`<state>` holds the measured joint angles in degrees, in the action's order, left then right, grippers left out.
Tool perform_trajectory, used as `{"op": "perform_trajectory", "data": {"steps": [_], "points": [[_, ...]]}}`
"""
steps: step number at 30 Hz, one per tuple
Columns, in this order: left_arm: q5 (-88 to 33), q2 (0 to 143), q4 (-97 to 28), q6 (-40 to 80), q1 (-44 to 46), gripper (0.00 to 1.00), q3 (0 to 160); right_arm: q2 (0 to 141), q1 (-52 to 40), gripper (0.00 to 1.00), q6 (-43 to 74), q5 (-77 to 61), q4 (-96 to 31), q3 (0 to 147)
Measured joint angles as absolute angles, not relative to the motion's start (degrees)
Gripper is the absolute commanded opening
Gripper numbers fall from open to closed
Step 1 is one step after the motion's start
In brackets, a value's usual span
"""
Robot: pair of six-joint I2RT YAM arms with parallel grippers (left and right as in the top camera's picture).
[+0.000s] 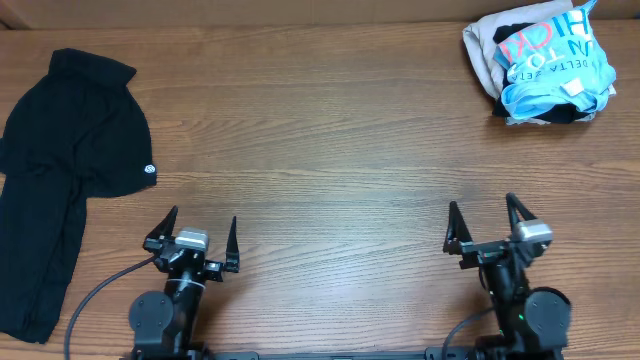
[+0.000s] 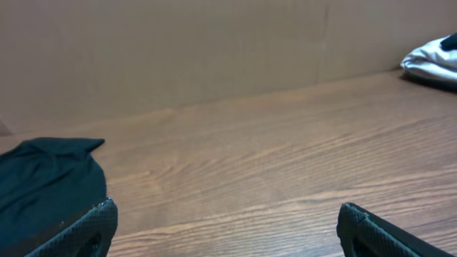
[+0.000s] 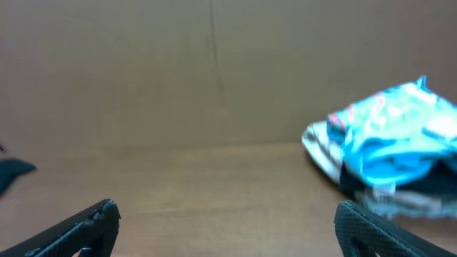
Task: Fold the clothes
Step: 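Move the left gripper toward the black t-shirt on the left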
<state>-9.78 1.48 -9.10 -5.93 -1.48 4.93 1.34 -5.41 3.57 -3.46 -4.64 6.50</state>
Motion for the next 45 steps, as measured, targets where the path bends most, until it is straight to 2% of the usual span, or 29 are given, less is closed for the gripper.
{"op": "perform_trajectory", "data": {"steps": [6, 10, 23, 27, 33, 40, 45], "points": [[-9.32, 9.76, -17.1, -5.89, -1.48, 1.0, 19.03, 8.75, -5.41, 1.0, 4.32, -5.93, -10.48, 20.43], [-9.13, 20.8, -23.2, -5.89, -1.48, 1.0, 30.63, 17.34, -5.41, 1.0, 4.38, -6.9, -16.12, 29.36], [-12.25, 60.14, -54.28, -2.83, -1.48, 1.0, 72.95, 55.9, -5.41, 1.0, 4.47, -5.65, -51.07, 65.32], [-11.84, 67.92, -54.46, -2.83, -1.48, 1.0, 76.14, 65.67, -5.39, 1.0, 4.47, -4.21, -52.99, 71.31], [-11.03, 81.25, -52.82, -2.02, -1.48, 1.0, 76.18, 76.95, -5.39, 1.0, 4.47, -4.51, -52.45, 71.94], [-3.95, 93.8, -48.58, -2.09, -2.81, 1.0, 76.18, 84.47, -5.41, 0.91, 4.51, -6.74, -52.58, 71.94], [0.82, 102.61, -43.94, -2.92, -7.27, 1.0, 76.18, 86.21, -5.41, 0.88, 4.49, -8.49, -52.51, 71.94]]}}
